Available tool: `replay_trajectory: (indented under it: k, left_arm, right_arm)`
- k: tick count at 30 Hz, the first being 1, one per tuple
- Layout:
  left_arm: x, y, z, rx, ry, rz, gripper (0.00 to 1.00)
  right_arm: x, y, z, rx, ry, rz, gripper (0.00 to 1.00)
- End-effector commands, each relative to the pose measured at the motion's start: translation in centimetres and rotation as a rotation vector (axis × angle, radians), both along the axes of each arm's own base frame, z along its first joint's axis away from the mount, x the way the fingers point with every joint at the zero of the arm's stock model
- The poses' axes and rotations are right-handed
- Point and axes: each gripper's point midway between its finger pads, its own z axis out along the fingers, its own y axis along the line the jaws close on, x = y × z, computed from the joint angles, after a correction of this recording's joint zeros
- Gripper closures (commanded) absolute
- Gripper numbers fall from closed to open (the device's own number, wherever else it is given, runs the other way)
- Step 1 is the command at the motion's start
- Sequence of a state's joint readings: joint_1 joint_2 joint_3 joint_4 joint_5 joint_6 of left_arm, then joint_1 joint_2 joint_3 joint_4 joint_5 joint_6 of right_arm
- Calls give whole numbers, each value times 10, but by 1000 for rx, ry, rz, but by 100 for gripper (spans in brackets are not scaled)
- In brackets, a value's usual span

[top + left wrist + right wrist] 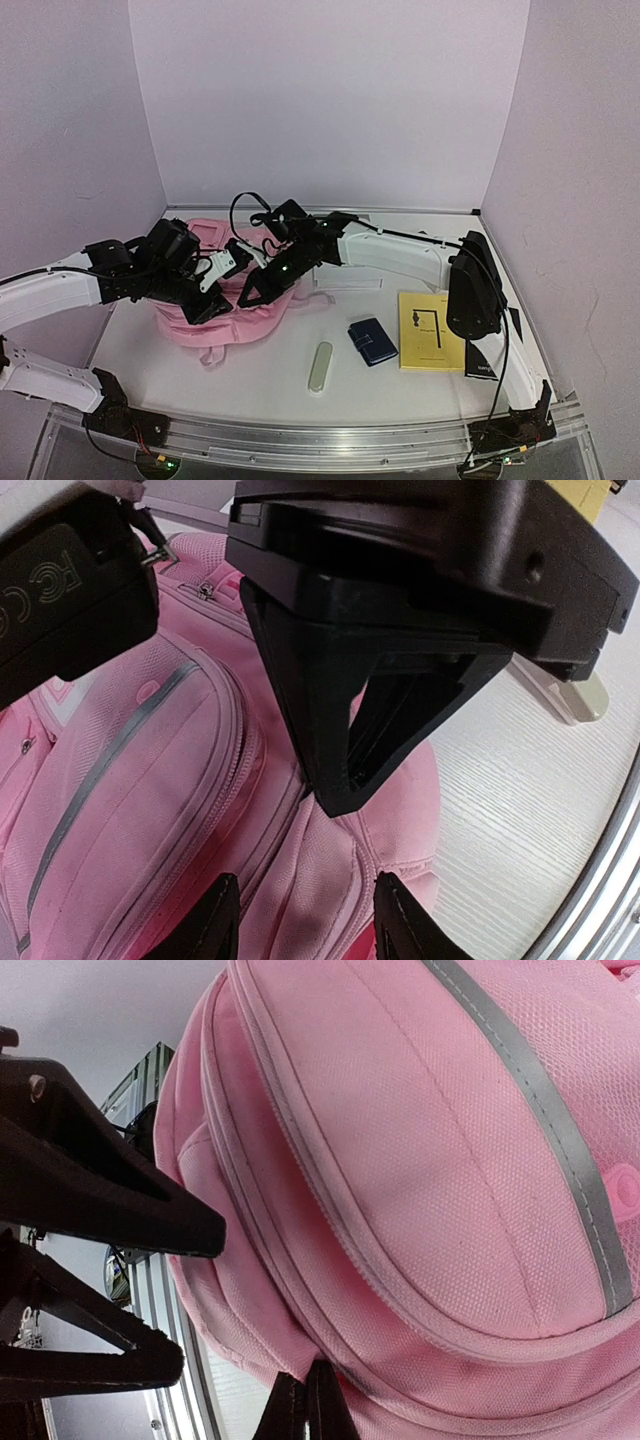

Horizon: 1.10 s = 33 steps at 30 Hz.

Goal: Pack the student bag
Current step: Unzip the student bag at the center of the board.

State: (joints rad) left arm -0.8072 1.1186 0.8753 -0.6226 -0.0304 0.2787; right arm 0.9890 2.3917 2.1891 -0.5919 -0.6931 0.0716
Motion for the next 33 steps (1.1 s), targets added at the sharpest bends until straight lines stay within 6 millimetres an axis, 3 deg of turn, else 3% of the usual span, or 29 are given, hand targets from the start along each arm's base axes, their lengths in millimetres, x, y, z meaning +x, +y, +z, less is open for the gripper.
replay_trajectory:
  k: [1, 9, 14, 19, 27, 29, 32, 33]
  left_arm:
    - [0, -2, -7, 45, -21, -16, 54]
    - [3, 1, -7, 63, -31, 2, 65]
    - [1, 1, -8, 60, -28, -5, 63]
    - [0, 1, -14, 86, -22, -6, 70]
    - [3, 5, -4, 71, -42, 29, 97]
    - [2, 6, 4, 45, -51, 46, 100]
    - [0, 8, 19, -16, -69, 70, 100]
    - [-2, 8, 26, -44, -76, 75, 100]
  right_arm:
    - [-12, 10, 91, 200, -45, 52, 100]
    - [-18, 7, 95, 209, -18, 71, 100]
    - [-20, 7, 100, 221, -1, 75, 100]
    - [-20, 6, 106, 232, 0, 74, 100]
    - [-8, 0, 112, 241, -15, 54, 99]
    - [0, -2, 110, 232, -38, 33, 83]
    - [16, -10, 105, 211, -85, -7, 41]
    - [20, -13, 101, 198, -104, -14, 38]
